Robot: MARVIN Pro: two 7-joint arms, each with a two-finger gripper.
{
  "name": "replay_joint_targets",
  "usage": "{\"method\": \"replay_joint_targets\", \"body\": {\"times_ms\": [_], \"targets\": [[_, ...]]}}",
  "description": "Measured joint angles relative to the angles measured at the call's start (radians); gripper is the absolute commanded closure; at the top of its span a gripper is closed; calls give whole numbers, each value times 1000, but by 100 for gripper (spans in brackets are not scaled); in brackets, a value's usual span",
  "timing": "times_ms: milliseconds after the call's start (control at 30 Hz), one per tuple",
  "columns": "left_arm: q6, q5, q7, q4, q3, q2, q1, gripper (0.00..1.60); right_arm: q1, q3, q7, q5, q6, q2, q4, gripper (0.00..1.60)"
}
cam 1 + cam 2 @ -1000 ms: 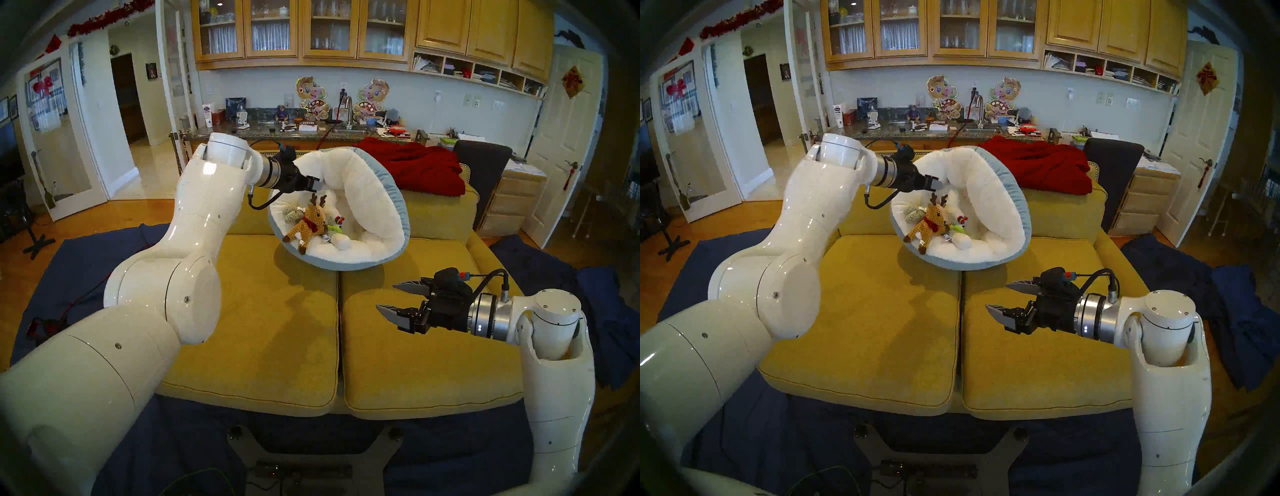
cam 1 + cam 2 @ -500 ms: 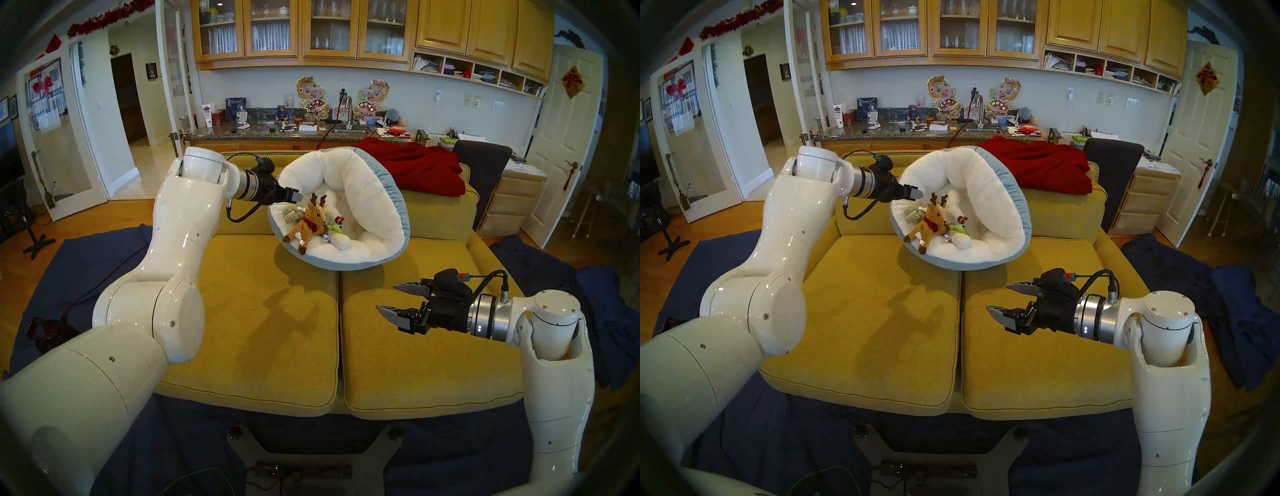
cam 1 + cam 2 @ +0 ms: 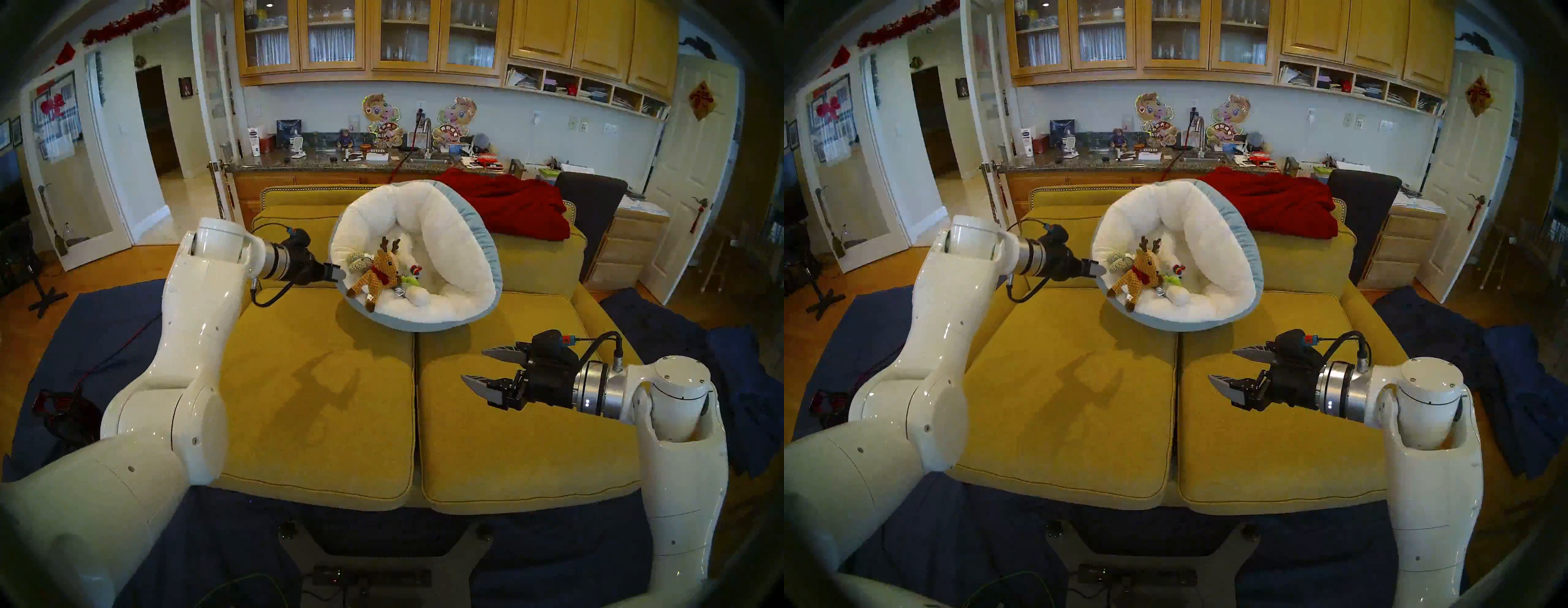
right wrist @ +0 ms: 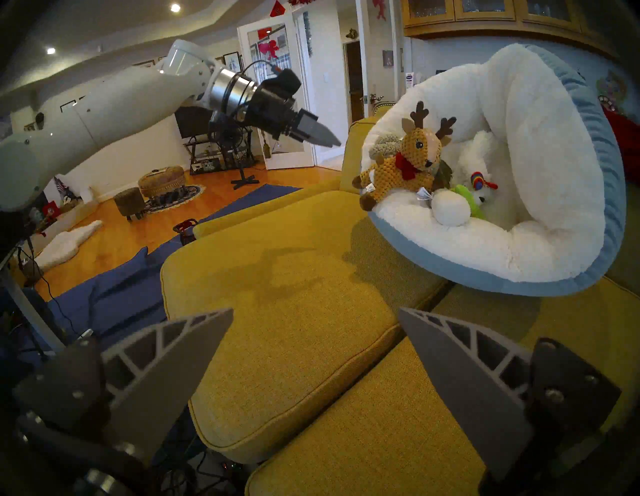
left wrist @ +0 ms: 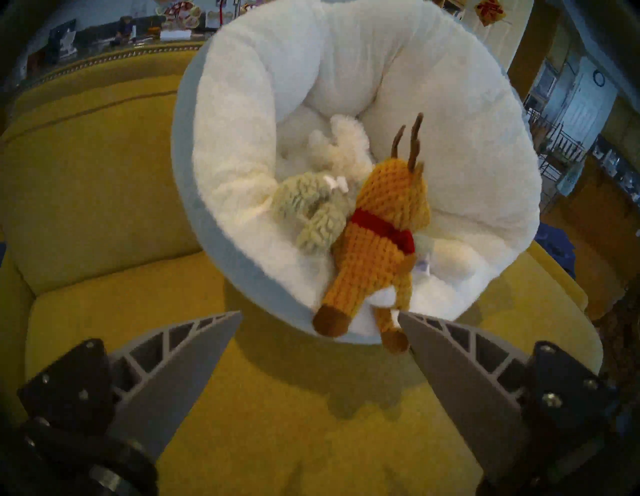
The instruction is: Put toys into dog bed
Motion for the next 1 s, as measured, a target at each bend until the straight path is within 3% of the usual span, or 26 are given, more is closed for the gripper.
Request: {"method": "replay_joint_targets", "body": {"times_ms": [300, 600, 1000], "targets": [[-18, -21, -47, -103, -8, 20, 105, 0, 0, 0, 0, 0, -5, 0, -3, 0], [-96, -45, -102, -210, -8, 20, 183, 0, 0, 0, 0, 0, -9, 0, -6, 0], [-199, -50, -78, -354, -26, -5, 294, 0, 0, 0, 0, 1, -12, 0, -14, 0]]}}
